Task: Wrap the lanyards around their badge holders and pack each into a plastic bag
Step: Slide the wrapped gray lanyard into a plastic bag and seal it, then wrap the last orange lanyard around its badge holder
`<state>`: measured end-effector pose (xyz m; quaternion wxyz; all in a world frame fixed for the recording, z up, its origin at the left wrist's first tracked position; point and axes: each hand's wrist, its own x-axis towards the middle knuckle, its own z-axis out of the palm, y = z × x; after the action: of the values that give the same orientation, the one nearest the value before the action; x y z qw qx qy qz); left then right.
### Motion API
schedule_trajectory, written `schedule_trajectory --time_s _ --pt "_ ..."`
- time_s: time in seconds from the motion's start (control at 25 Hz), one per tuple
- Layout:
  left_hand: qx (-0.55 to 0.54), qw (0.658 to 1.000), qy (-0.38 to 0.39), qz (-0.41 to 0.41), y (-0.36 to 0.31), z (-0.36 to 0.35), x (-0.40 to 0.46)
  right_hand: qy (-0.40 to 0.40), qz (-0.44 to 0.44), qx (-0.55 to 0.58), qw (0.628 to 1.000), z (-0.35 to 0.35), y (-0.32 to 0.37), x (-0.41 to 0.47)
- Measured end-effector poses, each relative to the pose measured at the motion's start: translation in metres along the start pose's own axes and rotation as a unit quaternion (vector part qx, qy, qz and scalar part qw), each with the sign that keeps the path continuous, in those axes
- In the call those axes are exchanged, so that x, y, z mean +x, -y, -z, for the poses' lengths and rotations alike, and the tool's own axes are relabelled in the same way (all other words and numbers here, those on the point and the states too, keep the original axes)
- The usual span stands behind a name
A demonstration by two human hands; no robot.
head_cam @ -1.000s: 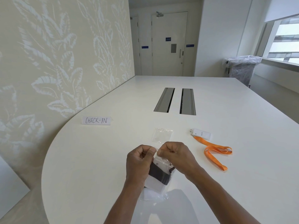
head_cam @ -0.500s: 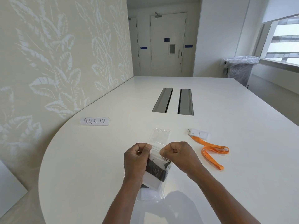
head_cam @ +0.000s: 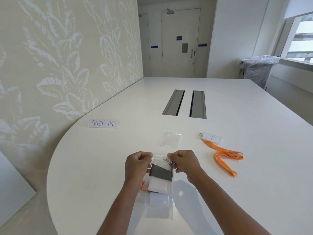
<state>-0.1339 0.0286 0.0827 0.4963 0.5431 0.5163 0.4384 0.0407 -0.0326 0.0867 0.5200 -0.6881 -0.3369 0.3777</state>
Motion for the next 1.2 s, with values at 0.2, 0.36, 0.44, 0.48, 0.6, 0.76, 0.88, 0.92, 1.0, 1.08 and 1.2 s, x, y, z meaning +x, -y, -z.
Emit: schedule_trajectory --time_s 0.2,0.36,0.44,0.48,0.6,0.76,0.88,0.92,1.0,1.08,1.2 --pt "0.108 0.992 -0.062 0.02 0.011 0.01 0.008 -0.002 -0.026 -0.01 1.0 -0.026 -0.018 0.022" --pt "0.153 0.985 -0.07 0.047 0.018 0.011 0.017 0.008 -0.042 -0.032 0.999 -0.035 -0.028 0.03" --pt "0.153 0.983 -0.074 0.066 0.025 0.012 0.022 0.011 -0.045 -0.039 0.998 -0.036 -0.031 0.033" --pt "0.155 0.982 -0.075 0.075 0.028 0.013 0.025 0.016 -0.047 -0.044 0.998 -0.036 -0.032 0.034" --pt "0.156 0.981 -0.064 0.096 0.031 0.015 0.03 0.037 -0.047 -0.051 0.997 -0.035 -0.032 0.037" --pt "0.188 0.977 -0.043 0.089 0.028 0.015 0.033 0.027 -0.031 -0.072 0.997 -0.035 -0.033 0.038" --pt "0.22 0.971 -0.036 0.088 0.027 0.015 0.033 0.012 -0.026 -0.088 0.996 -0.034 -0.034 0.04" --pt "0.23 0.969 -0.036 0.086 0.027 0.016 0.033 0.008 -0.024 -0.09 0.996 -0.034 -0.035 0.04" --pt "0.245 0.966 -0.038 0.073 0.026 0.016 0.032 0.001 -0.02 -0.097 0.995 -0.033 -0.034 0.039" --pt "0.251 0.965 -0.049 0.055 0.024 0.015 0.031 -0.003 -0.017 -0.093 0.996 -0.032 -0.034 0.037" --pt "0.25 0.965 -0.074 0.019 0.018 0.014 0.028 -0.012 -0.013 -0.08 0.997 -0.029 -0.032 0.033"
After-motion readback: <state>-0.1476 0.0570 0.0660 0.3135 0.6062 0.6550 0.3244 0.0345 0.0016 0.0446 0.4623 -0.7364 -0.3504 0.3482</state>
